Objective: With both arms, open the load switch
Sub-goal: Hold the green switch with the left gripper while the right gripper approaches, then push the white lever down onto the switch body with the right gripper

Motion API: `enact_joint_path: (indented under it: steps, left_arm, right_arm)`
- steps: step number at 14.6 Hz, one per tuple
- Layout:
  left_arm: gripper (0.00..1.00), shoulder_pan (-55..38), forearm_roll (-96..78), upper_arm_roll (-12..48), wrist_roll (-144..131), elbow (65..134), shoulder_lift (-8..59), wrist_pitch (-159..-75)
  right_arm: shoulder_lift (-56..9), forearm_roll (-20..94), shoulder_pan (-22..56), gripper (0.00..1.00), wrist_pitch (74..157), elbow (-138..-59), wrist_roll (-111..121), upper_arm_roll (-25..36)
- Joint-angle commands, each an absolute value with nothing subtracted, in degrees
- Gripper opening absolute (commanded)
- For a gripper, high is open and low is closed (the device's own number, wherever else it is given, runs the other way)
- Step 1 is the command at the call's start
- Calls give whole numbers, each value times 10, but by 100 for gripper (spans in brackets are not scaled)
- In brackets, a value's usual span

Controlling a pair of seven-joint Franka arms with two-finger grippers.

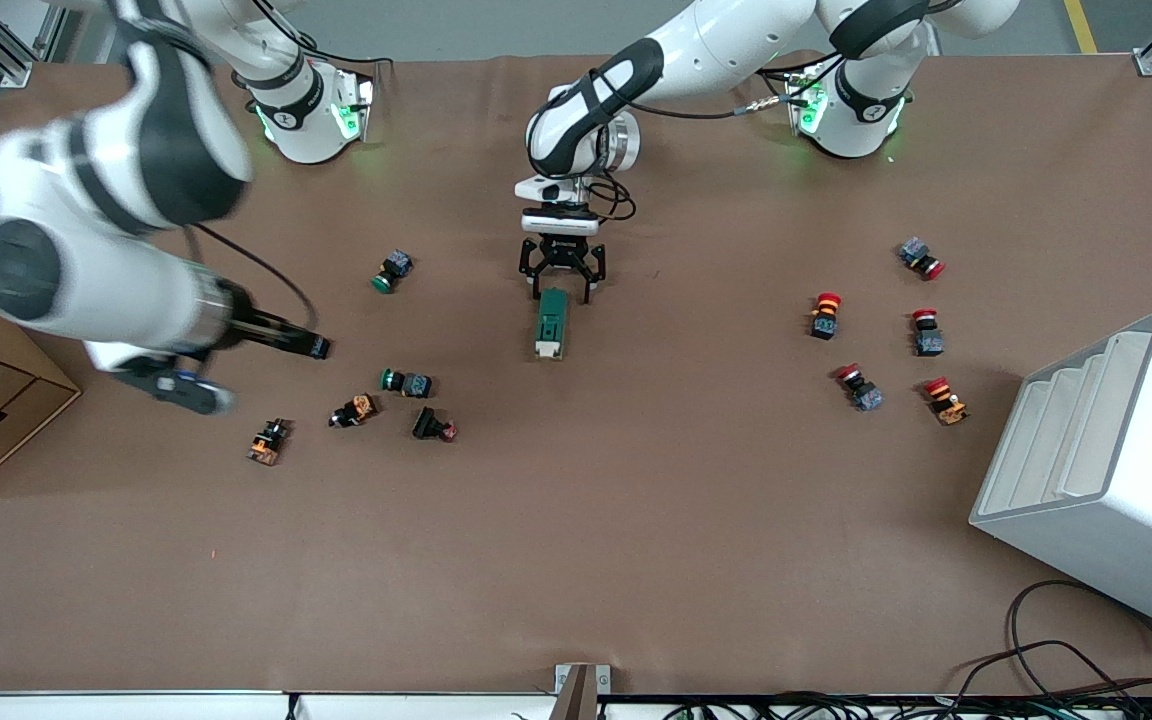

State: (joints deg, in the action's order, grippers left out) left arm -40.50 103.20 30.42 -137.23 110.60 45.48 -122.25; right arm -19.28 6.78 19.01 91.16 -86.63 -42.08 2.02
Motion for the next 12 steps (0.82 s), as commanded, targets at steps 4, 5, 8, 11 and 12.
enact_joint_path:
  steps: [4, 5, 8, 11, 12]
  left_arm:
    - [99, -425, 1039, 301, -1382, 1103, 483, -1224]
    - [99, -425, 1039, 301, -1379, 1100, 486, -1224]
    - [99, -425, 1039, 301, -1379, 1100, 489, -1224]
    - [99, -425, 1039, 301, -1379, 1093, 486, -1224]
    - [99, -425, 1039, 301, -1379, 1089, 487, -1224]
  right_arm:
    - [-299, 78, 312, 100, 1006, -855, -668, 26]
    - [-317, 78, 324, 100, 1023, -854, -707, 26]
    - [-366, 90, 347, 100, 1064, -852, -805, 25]
    - [-399, 93, 371, 100, 1113, -847, -872, 26]
    - [-407, 93, 379, 100, 1121, -845, -886, 26]
